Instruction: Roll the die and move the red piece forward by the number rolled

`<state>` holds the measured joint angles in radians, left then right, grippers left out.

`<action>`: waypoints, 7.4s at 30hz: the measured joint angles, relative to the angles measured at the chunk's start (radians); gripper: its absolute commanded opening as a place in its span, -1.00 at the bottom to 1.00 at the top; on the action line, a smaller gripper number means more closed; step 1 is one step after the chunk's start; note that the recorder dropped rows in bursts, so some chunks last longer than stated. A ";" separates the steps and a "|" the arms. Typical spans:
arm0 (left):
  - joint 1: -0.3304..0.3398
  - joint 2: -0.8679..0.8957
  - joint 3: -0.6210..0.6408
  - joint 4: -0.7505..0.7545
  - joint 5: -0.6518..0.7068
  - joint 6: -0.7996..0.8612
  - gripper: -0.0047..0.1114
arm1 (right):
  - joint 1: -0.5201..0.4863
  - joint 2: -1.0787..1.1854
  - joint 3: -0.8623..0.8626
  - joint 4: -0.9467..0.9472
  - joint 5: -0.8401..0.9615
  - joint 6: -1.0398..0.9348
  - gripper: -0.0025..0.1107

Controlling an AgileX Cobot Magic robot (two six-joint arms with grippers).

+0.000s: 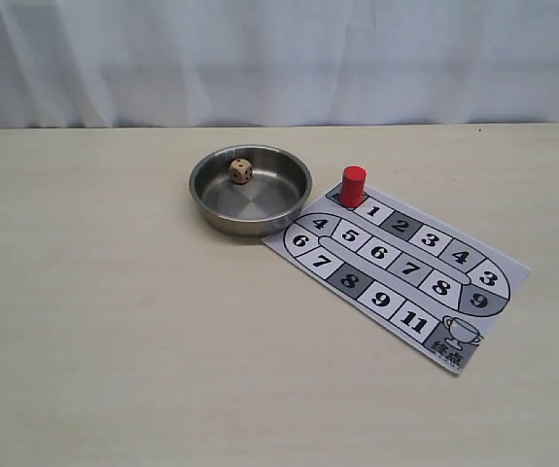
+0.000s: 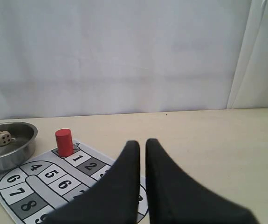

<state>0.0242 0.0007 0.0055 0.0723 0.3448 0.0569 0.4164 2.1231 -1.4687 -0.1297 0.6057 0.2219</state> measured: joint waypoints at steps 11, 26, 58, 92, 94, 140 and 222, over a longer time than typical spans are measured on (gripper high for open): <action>0.000 0.000 0.000 -0.172 -0.476 -0.092 -0.92 | 0.000 0.000 0.000 0.000 0.000 0.000 -0.88; 0.000 0.181 -0.755 -0.180 0.330 -0.107 -0.92 | 0.000 0.000 0.000 0.000 0.000 0.000 -0.88; -0.044 1.336 -0.955 -0.831 0.259 0.528 0.06 | 0.000 0.000 0.000 0.000 0.000 0.000 -0.88; -0.337 2.159 -1.614 -0.724 0.199 0.693 0.20 | 0.000 0.000 0.000 0.000 0.000 0.000 -0.88; -0.337 2.177 -1.614 -0.795 0.178 0.762 0.20 | 0.000 0.000 0.000 0.000 0.000 0.000 -0.88; -0.399 2.462 -1.826 -1.045 -0.153 0.933 0.19 | 0.000 0.000 0.000 0.000 0.000 0.000 -0.88; -0.465 2.545 -1.833 -1.099 -0.440 0.939 -0.92 | 0.000 0.000 0.000 0.000 0.000 0.000 -0.88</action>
<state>-0.4412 2.5460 -1.8272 -1.0262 -0.0950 0.9960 0.4164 2.1231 -1.4687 -0.1297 0.6057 0.2219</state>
